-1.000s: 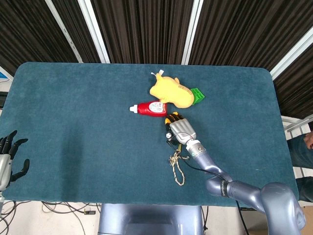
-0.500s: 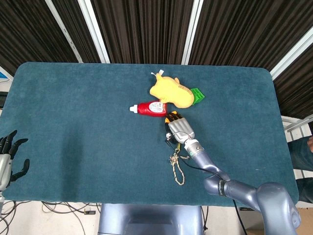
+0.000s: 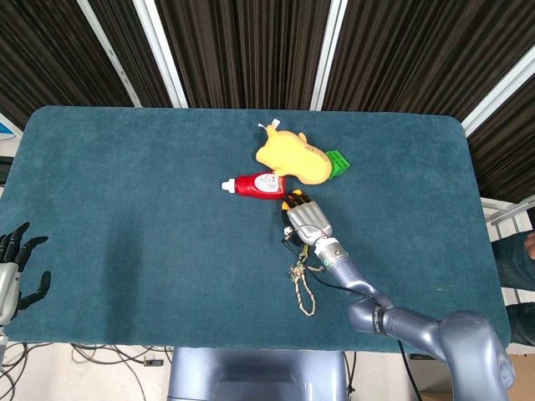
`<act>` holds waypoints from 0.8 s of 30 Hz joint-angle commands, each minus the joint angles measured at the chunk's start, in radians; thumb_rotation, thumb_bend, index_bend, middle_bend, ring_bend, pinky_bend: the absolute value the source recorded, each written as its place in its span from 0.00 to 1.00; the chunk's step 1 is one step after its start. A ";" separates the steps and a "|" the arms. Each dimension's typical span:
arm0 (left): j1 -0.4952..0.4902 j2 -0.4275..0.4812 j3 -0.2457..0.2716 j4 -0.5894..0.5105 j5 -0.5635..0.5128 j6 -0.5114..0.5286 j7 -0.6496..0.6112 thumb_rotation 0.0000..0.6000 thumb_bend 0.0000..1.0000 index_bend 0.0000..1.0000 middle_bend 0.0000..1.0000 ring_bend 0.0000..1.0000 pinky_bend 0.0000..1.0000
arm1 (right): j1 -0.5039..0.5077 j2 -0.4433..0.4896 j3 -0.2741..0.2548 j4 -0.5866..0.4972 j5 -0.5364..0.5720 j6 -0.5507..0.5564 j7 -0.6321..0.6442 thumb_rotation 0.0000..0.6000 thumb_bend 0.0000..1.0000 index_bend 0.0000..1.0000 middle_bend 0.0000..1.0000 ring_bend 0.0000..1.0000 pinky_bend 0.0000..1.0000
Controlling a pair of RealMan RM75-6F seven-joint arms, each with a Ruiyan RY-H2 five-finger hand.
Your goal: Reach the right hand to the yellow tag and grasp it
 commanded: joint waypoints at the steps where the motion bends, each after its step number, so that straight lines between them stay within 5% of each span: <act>1: 0.000 0.000 0.000 0.001 0.000 0.000 -0.001 1.00 0.44 0.19 0.00 0.00 0.00 | 0.002 0.001 -0.001 -0.002 0.001 -0.004 -0.003 1.00 0.36 0.51 0.17 0.11 0.15; 16: 0.000 0.002 -0.002 0.000 -0.002 0.000 -0.005 1.00 0.44 0.19 0.00 0.00 0.00 | 0.003 -0.005 -0.003 -0.001 -0.011 0.009 -0.009 1.00 0.41 0.57 0.18 0.13 0.15; 24: 0.000 0.005 -0.002 -0.002 -0.005 -0.002 -0.007 1.00 0.44 0.19 0.00 0.00 0.00 | -0.020 0.084 0.023 -0.116 -0.045 0.070 0.036 1.00 0.43 0.57 0.18 0.13 0.15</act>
